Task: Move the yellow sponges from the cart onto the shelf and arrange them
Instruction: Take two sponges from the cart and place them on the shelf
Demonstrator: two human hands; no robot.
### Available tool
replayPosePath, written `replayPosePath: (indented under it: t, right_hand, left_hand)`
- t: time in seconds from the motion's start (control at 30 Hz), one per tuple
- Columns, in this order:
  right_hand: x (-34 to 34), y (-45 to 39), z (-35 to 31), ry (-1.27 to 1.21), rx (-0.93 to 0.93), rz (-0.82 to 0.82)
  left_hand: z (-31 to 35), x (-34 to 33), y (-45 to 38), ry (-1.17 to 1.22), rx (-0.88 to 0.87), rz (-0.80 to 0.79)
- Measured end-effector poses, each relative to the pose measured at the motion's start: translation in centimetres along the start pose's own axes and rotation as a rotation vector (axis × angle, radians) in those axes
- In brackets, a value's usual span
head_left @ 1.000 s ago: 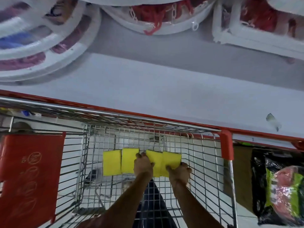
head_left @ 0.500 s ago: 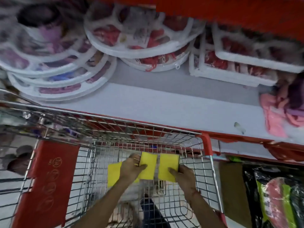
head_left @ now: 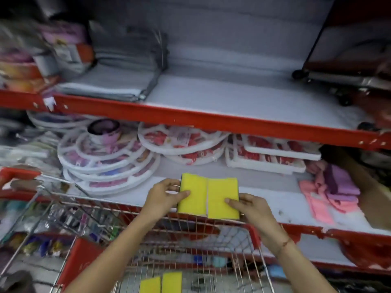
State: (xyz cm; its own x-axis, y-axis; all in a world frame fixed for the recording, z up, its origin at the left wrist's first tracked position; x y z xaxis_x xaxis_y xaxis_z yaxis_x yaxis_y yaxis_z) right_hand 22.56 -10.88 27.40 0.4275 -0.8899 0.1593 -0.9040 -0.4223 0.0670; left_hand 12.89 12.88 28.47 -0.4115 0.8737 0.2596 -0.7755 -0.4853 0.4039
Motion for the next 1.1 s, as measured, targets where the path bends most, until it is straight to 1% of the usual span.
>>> replayPosePath:
  t: [0.07, 0.1, 0.27, 0.37, 0.47, 0.53, 0.63, 0.73, 0.83, 0.93, 1.03, 1.1]
  right_hand:
    - [0.3, -0.7, -4.1, -0.018, 0.059, -0.023]
    - [0.6, -1.2, -6.8, -0.026, 0.112, -0.028]
    - [1.8, -3.6, -16.4, -0.013, 0.282, -0.009]
    - [2.4, -5.7, -20.7, -0.019, 0.333, -0.009]
    - [2.8, -8.4, -23.6, -0.031, 0.337, -0.021]
    - [2.9, -10.3, -24.7, -0.041, 0.315, -0.010]
    - [2.9, -13.7, -24.3, -0.063, 0.235, 0.019]
    - [2.5, -15.9, -22.8, 0.019, 0.164, -0.004]
    - [2.9, -17.5, -21.2, 0.088, 0.125, 0.027]
    - [4.0, -19.1, -20.0, 0.222, 0.142, 0.089]
    - [4.1, -19.0, -20.2, 0.478, 0.161, 0.114]
    - [4.1, -18.1, -21.0, 0.548, 0.194, 0.157]
  left_hand:
    - [3.2, 0.7, 0.6, 0.056, -0.039, -0.038]
    - [5.5, 1.4, 0.9, 0.080, -0.084, -0.040]
    - [14.0, 4.2, 1.7, 0.193, -0.212, -0.018]
    - [19.4, 5.0, 1.9, 0.189, -0.286, -0.019]
    - [23.5, 5.7, 0.7, 0.191, -0.313, -0.012]
    - [25.3, 5.7, -1.1, 0.182, -0.284, 0.003]
    - [26.5, 5.0, -3.8, 0.138, -0.217, 0.022]
    - [26.1, 4.2, -6.5, 0.091, -0.110, 0.010]
    - [24.9, 4.1, -8.5, 0.034, -0.020, 0.035]
    - [24.2, 4.6, -10.0, -0.020, -0.005, 0.102]
    - [23.9, 4.9, -10.6, -0.146, -0.030, 0.161]
    - [24.2, 5.6, -10.1, -0.237, -0.079, 0.261]
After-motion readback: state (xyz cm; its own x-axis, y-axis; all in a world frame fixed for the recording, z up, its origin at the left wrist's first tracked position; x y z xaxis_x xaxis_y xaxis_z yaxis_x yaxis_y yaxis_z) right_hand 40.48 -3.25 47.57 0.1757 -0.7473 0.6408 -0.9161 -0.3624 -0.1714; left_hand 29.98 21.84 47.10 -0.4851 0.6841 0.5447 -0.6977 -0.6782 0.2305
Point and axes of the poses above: each hand's wrist, its own y-axis away from the middle knuckle, its own x-axis out of the back of the hand, z = x × y, the point moved 10 cm from there along -y, towards the middle knuckle, and after that the axes turned 13 degrees about x, right-handed, at the moved point
